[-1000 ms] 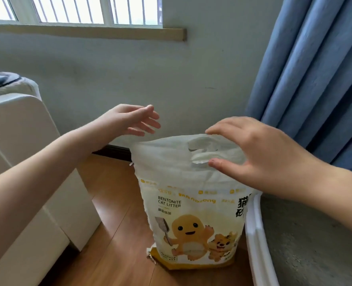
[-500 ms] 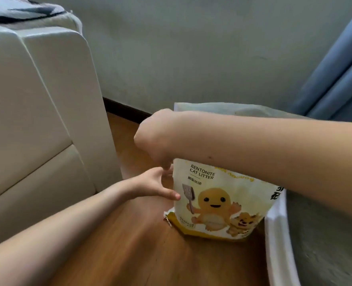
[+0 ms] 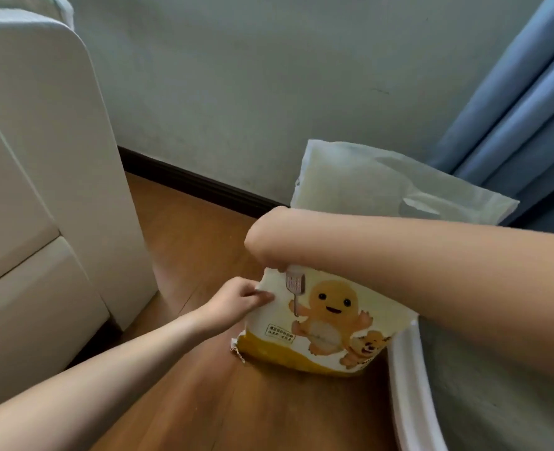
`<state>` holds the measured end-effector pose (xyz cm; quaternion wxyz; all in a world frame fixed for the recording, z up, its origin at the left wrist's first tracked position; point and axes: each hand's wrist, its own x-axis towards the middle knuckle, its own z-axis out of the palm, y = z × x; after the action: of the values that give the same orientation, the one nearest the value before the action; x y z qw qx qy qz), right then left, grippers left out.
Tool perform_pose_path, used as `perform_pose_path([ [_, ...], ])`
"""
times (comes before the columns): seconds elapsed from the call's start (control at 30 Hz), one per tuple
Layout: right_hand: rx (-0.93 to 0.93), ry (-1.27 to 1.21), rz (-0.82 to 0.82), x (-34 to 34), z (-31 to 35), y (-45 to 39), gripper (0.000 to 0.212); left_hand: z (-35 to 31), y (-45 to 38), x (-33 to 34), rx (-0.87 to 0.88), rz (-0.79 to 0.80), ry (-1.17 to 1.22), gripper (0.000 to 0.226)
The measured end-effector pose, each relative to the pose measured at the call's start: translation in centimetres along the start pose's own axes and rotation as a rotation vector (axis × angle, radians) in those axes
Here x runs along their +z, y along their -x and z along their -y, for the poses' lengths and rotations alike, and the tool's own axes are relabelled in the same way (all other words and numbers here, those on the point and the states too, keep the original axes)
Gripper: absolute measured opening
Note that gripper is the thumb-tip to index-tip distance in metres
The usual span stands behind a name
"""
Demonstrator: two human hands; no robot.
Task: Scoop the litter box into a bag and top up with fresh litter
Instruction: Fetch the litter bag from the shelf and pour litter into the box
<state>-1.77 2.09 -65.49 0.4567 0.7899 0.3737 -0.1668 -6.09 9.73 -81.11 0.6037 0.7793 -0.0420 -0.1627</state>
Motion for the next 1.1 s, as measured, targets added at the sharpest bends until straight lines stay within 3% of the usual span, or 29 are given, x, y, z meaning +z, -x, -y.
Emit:
perform_pose_path([
  [0.13, 0.064, -0.159, 0.006, 2.2, -4.1, 3.6, 0.023, -3.7, -1.1, 1.4, 0.098, -0.002, -0.054, 0.020],
  [0.2, 0.106, -0.304, -0.016, 3.8, -5.8, 6.3, 0.031, -5.6, -1.5, 2.2, 0.168, -0.011, -0.112, 0.019],
  [0.3, 0.176, -0.503, -0.112, 7.4, -8.1, 9.9, 0.026, -9.1, -2.0, 3.4, 0.285, 0.009, -0.250, 0.024],
  [0.37, 0.240, -0.630, -0.175, 10.1, -9.1, 12.1, 0.034, -11.6, -2.8, 4.0, 0.331, 0.044, -0.397, 0.030],
  [0.5, 0.356, -0.855, -0.278, 15.0, -10.7, 15.8, 0.034, -16.5, -5.3, 5.7, 0.351, 0.137, -0.639, 0.021],
  [0.63, 0.389, -1.023, -0.228, 19.5, -11.3, 17.7, 0.021, -19.3, -7.4, 9.1, 0.336, 0.239, -0.812, 0.022],
  [0.83, 0.383, -0.844, -0.154, 22.4, -10.4, 16.9, 0.011, -18.9, -8.2, 14.1, 0.375, 0.262, -0.943, 0.031],
  [0.97, 0.328, -0.847, -0.210, 22.7, -7.3, 13.7, 0.021, -18.2, -8.2, 14.9, 0.465, 0.197, -0.944, 0.032],
  [1.1, 0.329, -0.816, -0.281, 22.6, -7.7, 13.4, 0.035, -18.3, -8.1, 13.0, 0.461, 0.274, -0.922, 0.024],
])
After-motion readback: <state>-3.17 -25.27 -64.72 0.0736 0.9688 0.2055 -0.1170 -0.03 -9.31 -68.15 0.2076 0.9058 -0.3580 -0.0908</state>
